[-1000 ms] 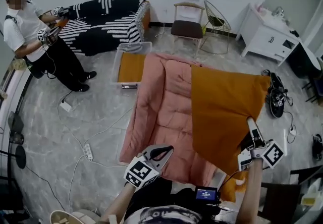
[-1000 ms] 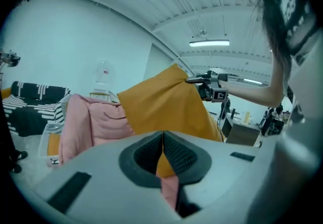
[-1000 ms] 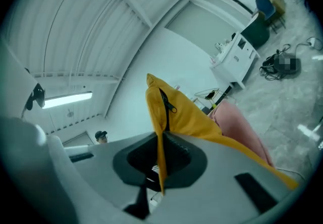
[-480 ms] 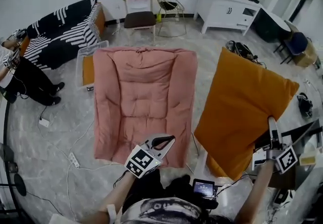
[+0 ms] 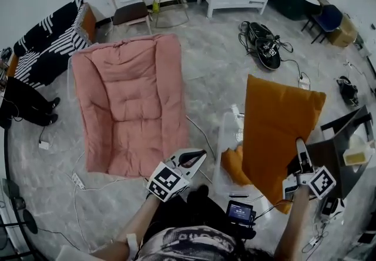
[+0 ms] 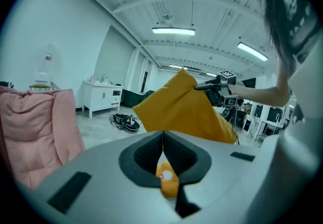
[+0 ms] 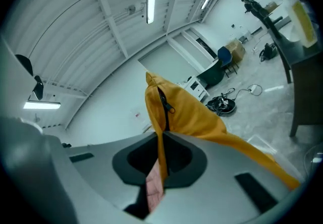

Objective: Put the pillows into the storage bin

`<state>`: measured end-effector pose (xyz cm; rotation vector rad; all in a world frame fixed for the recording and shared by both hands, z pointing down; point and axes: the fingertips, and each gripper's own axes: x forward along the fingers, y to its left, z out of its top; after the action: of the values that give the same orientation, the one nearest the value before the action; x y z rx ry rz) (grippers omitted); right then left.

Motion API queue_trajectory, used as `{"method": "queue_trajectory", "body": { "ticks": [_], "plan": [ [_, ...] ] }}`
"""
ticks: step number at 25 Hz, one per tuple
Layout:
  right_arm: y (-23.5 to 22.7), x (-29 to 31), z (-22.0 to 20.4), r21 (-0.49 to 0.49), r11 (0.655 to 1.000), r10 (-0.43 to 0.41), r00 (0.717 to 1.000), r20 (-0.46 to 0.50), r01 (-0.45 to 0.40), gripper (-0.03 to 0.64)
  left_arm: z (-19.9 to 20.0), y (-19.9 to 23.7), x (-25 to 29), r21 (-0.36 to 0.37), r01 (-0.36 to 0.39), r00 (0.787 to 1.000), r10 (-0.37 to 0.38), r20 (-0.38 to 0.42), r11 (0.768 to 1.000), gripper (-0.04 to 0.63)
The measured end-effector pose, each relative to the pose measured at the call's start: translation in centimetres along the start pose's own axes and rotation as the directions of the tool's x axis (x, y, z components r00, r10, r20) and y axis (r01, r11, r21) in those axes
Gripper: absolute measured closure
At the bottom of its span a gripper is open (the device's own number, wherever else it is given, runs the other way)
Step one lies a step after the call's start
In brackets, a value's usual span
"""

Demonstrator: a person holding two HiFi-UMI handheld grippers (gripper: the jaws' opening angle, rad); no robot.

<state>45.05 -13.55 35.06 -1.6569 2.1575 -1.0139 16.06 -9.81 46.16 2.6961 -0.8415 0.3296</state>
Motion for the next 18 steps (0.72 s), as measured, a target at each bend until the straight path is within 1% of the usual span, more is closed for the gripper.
{"method": "queue_trajectory", "body": {
  "ticks": [3, 5, 9, 13, 15, 18],
  "plan": [
    [-4.4, -1.6, -2.5, 0.095, 0.995, -0.021, 0.999, -0.041, 0.025, 0.604, -0.8, -2.7, 2.5, -0.002, -0.001, 1.0, 0.001, -0.02, 1.0, 0.583],
    [-7.4, -2.8, -4.5, 0.155, 0.985, -0.065, 0.996, -0.068, 0.075, 0.604, -0.8, -4.6, 3.9, -0.011, 0.011, 1.0, -0.011, -0.025, 1.0, 0.583],
    [-12.9, -4.9, -9.1, 0.211, 0.96, -0.159, 0.978, -0.131, 0.184, 0.603, -1.3, -8.0, 5.7, -0.006, 0.059, 0.997, -0.059, -0.048, 0.998, 0.583],
    [-17.3, -4.8, -13.8, 0.226, 0.933, -0.235, 0.95, -0.206, 0.28, 0.603, -2.7, -9.6, 6.1, -0.01, 0.076, 0.993, -0.076, -0.087, 0.997, 0.583],
    [-19.2, -4.1, -15.5, 0.232, 0.921, -0.258, 0.937, -0.235, 0.312, 0.603, -2.8, -10.0, 6.1, -0.009, 0.079, 0.992, -0.079, -0.098, 0.997, 0.583],
    [-21.7, -2.2, -18.0, 0.209, 0.917, -0.276, 0.92, -0.278, 0.339, 0.603, -3.3, -10.2, 6.0, -0.004, 0.075, 0.991, -0.075, -0.115, 0.997, 0.583]
  ]
}}
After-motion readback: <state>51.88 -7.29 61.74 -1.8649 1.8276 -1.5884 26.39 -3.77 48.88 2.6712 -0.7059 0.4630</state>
